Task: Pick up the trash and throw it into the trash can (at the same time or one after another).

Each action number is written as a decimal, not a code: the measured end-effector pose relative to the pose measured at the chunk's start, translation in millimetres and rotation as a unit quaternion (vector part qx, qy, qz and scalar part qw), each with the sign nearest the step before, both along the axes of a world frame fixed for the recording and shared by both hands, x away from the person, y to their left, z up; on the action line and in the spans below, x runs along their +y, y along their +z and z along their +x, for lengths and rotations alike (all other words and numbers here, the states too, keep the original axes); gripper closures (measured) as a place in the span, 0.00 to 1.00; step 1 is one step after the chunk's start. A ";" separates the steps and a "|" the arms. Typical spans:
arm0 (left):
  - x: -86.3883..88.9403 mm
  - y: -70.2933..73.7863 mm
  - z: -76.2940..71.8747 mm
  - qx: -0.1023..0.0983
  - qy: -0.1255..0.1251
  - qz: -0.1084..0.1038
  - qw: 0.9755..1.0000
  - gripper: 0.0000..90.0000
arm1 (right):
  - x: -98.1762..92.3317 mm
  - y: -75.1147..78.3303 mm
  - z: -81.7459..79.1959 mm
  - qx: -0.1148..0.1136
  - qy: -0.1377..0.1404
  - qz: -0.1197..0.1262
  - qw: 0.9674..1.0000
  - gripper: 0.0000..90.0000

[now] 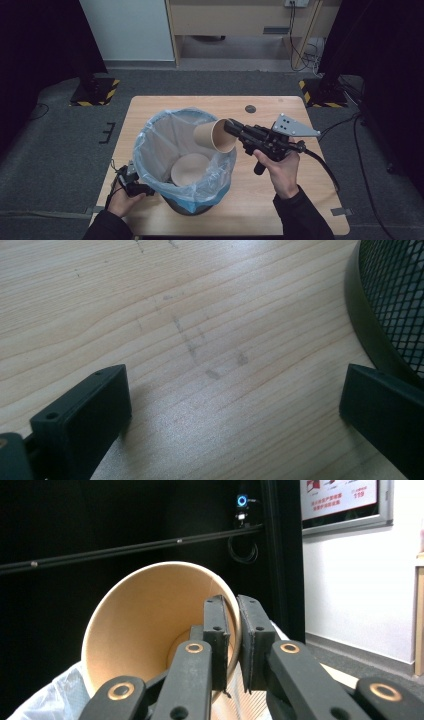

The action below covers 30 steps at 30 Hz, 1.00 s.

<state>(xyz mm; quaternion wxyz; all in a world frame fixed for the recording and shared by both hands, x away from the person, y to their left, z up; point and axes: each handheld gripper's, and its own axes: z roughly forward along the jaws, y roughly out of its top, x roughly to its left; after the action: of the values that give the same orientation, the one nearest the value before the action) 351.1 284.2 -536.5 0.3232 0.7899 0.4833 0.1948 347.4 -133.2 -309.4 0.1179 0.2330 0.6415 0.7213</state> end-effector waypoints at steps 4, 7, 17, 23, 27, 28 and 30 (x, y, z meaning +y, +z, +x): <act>0.0 0.0 0.0 0.000 0.000 0.000 1.000 0.00 | 6.3 -3.8 1.2 0.005 0.009 -0.014 1.000 0.93; 0.0 0.0 0.0 0.000 0.000 0.000 1.000 0.00 | 9.7 -6.7 3.2 0.012 0.018 -0.025 0.999 0.87; 0.0 0.0 0.0 0.000 0.000 0.000 1.000 0.00 | -4.7 0.5 9.6 0.008 -0.008 -0.010 1.000 0.55; 0.0 0.0 0.0 0.000 0.000 0.000 1.000 0.00 | -38.6 0.9 22.3 0.018 -0.088 0.000 0.996 0.38; 0.0 0.0 0.0 0.000 0.000 0.000 1.000 0.00 | -62.2 -15.8 39.5 0.048 -0.134 -0.013 0.990 0.34; 0.0 0.0 0.0 0.000 0.000 0.000 1.000 0.00 | -67.1 -22.5 44.5 0.059 -0.145 -0.019 0.988 0.33; 0.0 0.0 0.0 0.000 0.000 0.000 1.000 0.00 | -72.0 -32.4 51.0 0.074 -0.159 -0.034 0.984 0.32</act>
<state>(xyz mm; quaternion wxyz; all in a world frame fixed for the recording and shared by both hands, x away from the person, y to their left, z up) 351.0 284.2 -536.5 0.3231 0.7900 0.4834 0.1948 398.4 -205.2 -341.8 0.1913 0.3802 0.6274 0.6521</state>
